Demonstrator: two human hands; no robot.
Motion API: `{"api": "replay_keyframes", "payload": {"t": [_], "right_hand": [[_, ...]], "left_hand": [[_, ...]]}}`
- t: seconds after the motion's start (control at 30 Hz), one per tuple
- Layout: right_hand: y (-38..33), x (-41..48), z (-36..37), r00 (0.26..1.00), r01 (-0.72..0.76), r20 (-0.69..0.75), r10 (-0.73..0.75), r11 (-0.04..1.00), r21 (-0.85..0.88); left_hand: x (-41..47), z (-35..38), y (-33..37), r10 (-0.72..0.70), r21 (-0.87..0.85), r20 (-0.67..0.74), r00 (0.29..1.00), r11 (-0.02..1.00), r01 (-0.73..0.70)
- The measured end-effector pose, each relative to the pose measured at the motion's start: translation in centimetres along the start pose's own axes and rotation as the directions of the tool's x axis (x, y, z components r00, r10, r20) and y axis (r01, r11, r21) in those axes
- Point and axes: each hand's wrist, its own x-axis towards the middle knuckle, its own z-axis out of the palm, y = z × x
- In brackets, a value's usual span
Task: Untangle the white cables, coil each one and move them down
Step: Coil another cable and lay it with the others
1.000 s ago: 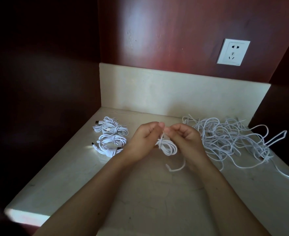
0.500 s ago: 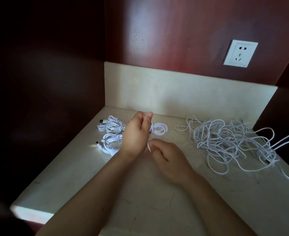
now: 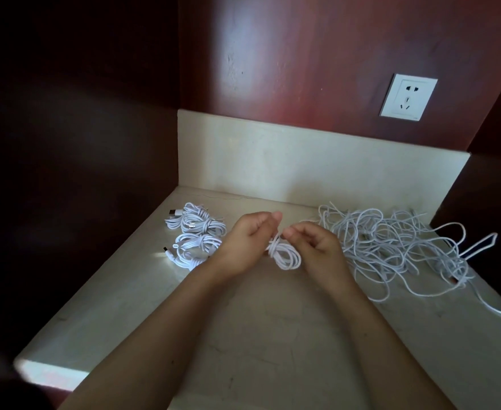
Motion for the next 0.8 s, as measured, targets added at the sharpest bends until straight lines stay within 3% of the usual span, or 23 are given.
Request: {"api": "replay_keyframes", "payload": {"t": [0.07,0.2,0.3,0.4,0.5,0.6,0.7,0.8], "right_hand": [[0.0,-0.2,0.1,0.998,-0.03,0.064,0.03,1.0,0.005],[0.3,-0.7,0.9,0.99,0.011,0.143,0.022,0.975,-0.223],[0.8,-1.0,1.6,0.978,0.072,0.207,0.005,0.929,-0.364],[0.5,-1.5,1.9,0.956,0.178,0.295,-0.016,0.827,-0.533],[-0.7,-2.1,2.0,0.934,0.333,0.332,-0.13,0.651,-0.682],[-1.6,-2.0,1.5,0.932,0.36,0.251,-0.26,0.606,-0.709],[-1.2,-1.7,0.6,0.939,0.319,0.135,-0.317,0.652,-0.688],[-0.8,-1.1,0.2,0.977,0.163,-0.018,-0.213,0.797,-0.582]], "left_hand": [[0.0,0.3,0.4,-0.014,-0.063,-0.069,0.998,0.998,0.009],[0.1,0.4,0.6,-0.068,-0.176,-0.175,0.982,0.984,0.037],[0.4,0.1,0.1,-0.057,-0.104,-0.281,0.958,0.994,0.028],[0.4,-0.5,-0.7,0.006,0.113,-0.345,0.939,0.993,0.036],[0.2,-0.9,-0.6,0.042,0.331,-0.299,0.953,0.942,0.062],[0.1,-0.9,-0.3,0.033,0.492,-0.213,0.977,0.867,0.078],[0.0,-0.5,0.0,0.023,0.561,-0.092,0.996,0.827,0.033],[0.0,-0.3,0.3,0.052,0.572,-0.01,0.999,0.819,-0.037]]}}
